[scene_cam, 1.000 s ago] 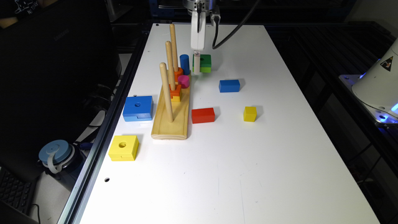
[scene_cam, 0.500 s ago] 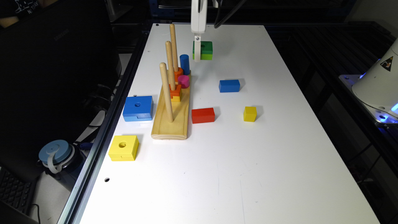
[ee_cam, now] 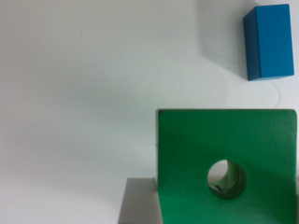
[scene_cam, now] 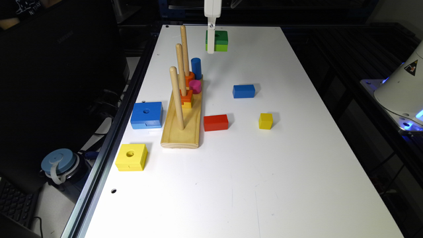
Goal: Pick up green block.
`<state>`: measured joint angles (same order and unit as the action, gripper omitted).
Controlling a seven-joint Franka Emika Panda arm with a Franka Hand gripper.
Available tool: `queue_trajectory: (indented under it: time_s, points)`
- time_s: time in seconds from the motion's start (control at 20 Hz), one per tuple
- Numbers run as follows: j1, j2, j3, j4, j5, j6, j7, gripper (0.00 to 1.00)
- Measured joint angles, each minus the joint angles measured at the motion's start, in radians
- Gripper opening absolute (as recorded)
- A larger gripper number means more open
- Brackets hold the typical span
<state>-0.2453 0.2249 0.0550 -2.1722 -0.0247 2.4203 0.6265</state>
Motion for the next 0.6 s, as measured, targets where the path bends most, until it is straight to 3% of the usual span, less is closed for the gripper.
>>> queue_trajectory:
  time_s: [0.05, 0.3, 0.6]
  points:
    - [0.0, -0.006, 0.0, 0.003, 0.0, -0.004, 0.0, 0.0]
    - [0.0, -0.097, 0.002, 0.013, 0.0044, -0.102, 0.0, 0.0]
    - [0.0, -0.096, 0.002, 0.015, 0.0051, -0.105, 0.0, 0.0]
